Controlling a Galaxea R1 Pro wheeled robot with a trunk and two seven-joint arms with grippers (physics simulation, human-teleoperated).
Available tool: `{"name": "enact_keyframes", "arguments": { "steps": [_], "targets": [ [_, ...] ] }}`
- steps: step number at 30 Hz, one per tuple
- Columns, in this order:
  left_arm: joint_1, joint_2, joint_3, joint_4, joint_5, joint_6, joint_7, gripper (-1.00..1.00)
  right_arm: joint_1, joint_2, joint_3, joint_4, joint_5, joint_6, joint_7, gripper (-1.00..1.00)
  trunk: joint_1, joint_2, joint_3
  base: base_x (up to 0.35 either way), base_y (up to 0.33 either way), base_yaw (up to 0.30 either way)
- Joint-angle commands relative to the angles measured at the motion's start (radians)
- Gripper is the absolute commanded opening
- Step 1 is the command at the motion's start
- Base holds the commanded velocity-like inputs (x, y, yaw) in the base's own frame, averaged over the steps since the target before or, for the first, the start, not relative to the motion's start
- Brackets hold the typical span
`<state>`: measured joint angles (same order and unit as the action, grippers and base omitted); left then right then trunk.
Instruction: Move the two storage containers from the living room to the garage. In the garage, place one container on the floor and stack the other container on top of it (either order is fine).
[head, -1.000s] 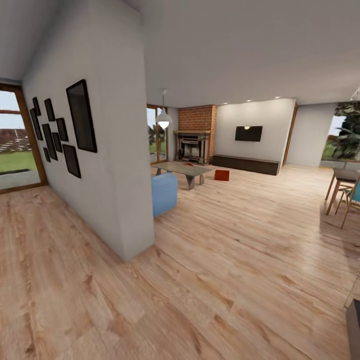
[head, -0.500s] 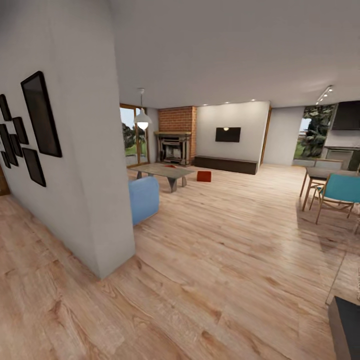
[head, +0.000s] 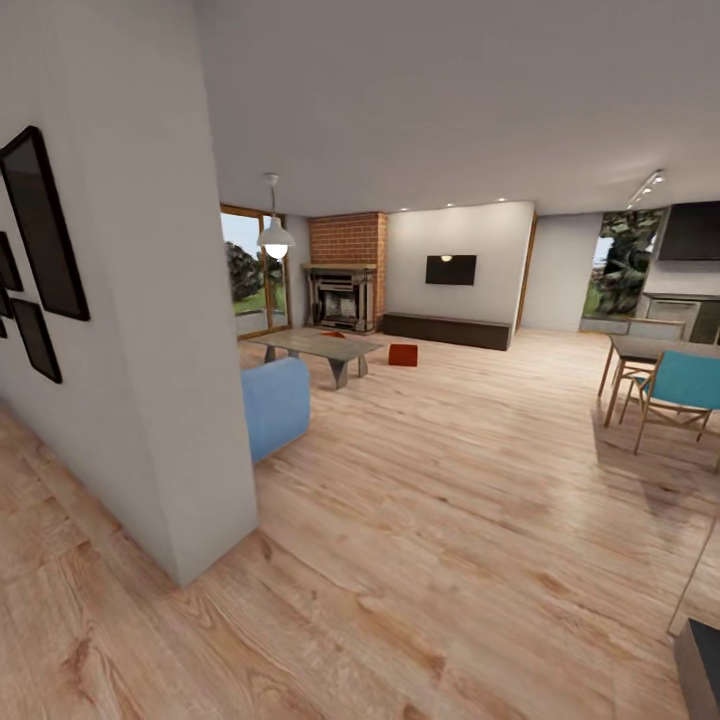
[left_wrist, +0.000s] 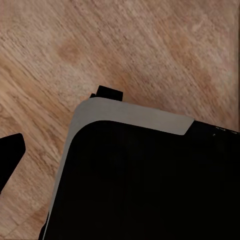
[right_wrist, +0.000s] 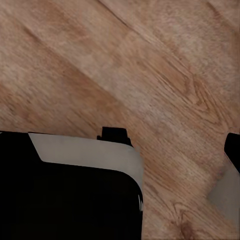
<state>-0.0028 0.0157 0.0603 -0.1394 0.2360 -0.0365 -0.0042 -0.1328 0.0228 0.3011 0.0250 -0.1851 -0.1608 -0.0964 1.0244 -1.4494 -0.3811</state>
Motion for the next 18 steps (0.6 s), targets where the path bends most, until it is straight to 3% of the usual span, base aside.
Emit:
{"name": "enact_keyframes", "arguments": {
  "steps": [1,18],
  "targets": [
    [0.0,0.0,0.006,0.0,0.002,-0.002,0.0,1.0,-0.001,0.001,0.009,0.003,-0.01,-0.005,-0.002,1.0,0.001,-0.001,-0.001,0.324,0.0,0.0],
    [0.0,0.0,0.006,0.0,0.003,-0.002,0.0,1.0,-0.002,0.001,0.006,0.003,-0.014,-0.006,0.005,1.0,0.001,-0.001,-0.005,0.324,0.0,-0.021]
  ]
}}
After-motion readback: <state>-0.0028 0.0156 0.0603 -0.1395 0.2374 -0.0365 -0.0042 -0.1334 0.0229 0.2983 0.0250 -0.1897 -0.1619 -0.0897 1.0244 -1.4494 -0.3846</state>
